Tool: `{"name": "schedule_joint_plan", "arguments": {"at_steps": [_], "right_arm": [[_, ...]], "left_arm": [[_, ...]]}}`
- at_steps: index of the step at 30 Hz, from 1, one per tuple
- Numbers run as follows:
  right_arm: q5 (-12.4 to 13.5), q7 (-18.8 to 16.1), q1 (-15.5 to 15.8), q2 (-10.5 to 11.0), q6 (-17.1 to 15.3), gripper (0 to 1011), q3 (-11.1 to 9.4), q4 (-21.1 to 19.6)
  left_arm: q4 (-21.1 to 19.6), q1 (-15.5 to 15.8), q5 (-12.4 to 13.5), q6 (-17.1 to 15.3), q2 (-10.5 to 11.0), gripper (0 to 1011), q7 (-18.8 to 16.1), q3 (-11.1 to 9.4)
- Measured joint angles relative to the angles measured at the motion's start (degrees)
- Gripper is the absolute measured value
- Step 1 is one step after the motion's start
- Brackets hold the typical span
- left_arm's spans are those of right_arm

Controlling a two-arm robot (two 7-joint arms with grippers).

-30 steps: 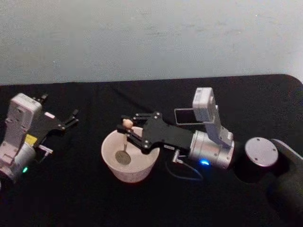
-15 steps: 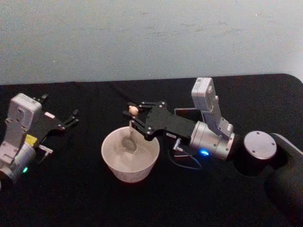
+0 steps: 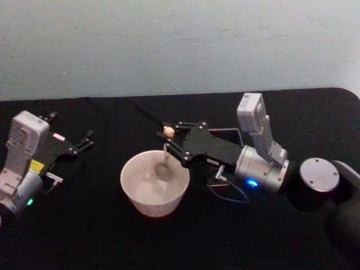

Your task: Pick up the stirring spoon with one hand, stir inside the cup, then place it back in its original position.

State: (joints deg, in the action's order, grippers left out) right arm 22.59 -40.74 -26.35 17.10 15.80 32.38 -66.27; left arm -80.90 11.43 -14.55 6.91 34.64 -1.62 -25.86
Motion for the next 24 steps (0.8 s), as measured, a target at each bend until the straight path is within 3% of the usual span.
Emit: {"name": "schedule_joint_plan", "arguments": {"at_steps": [13, 24], "right_arm": [[1.25, -1.17, 3.46, 3.24, -1.7, 214, -0.57, -5.23], [2.94, -3.22, 4.81, 3.66, -2.89, 214, 1.29, -8.13]], "left_arm": [[0.0, 0.0, 0.0, 0.0, 0.0, 1001, 0.0, 0.0], [0.0, 0.0, 0.0, 0.0, 0.0, 1001, 0.0, 0.0]]}}
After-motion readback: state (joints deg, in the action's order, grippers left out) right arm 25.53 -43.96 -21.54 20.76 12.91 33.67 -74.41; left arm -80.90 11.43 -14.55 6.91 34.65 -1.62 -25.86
